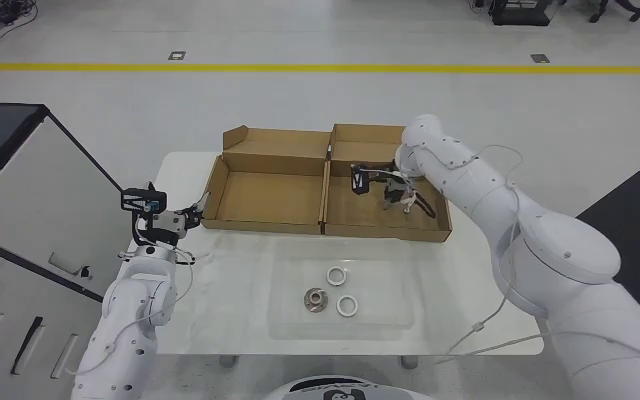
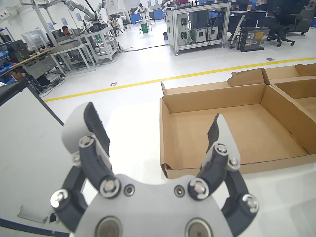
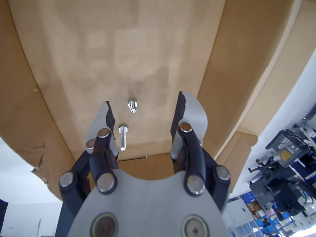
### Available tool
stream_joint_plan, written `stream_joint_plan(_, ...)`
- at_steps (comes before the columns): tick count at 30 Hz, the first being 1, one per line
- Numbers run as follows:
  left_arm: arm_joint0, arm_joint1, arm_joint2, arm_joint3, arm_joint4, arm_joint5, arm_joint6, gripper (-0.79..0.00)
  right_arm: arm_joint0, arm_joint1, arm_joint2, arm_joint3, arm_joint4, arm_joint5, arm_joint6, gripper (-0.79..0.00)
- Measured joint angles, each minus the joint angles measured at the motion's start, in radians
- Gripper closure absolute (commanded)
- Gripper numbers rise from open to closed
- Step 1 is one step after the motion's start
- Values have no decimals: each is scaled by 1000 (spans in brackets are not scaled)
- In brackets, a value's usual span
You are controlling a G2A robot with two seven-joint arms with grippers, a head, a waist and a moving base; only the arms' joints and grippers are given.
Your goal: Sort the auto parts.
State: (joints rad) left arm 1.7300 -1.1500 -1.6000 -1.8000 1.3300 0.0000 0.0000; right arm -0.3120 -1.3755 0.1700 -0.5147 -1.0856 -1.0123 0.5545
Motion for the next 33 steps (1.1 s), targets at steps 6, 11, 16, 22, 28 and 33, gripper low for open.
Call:
stream_joint_plan(6, 0, 0, 0, 0, 0, 0, 0, -785, 17, 55, 0, -64, 2, 0, -106, -785)
stream_joint_plan(11, 0, 0, 0, 0, 0, 0, 0, -785, 27, 128, 0, -159, 4, 0, -222, -785)
stream_joint_plan(16, 0, 0, 0, 0, 0, 0, 0, -785, 30, 223, 0, -282, -2, 0, -334, -785)
stream_joint_plan(22, 0, 0, 0, 0, 0, 0, 0, -785, 29, 349, 0, -423, 8, 0, -473, -785)
stream_joint_plan(28, 0, 0, 0, 0, 0, 0, 0, -785, 21, 481, 0, -525, 9, 0, -656, -785)
stream_joint_plan(33, 0, 0, 0, 0, 0, 0, 0, -785, 0, 572, 0, -573, -33, 0, -845, -785)
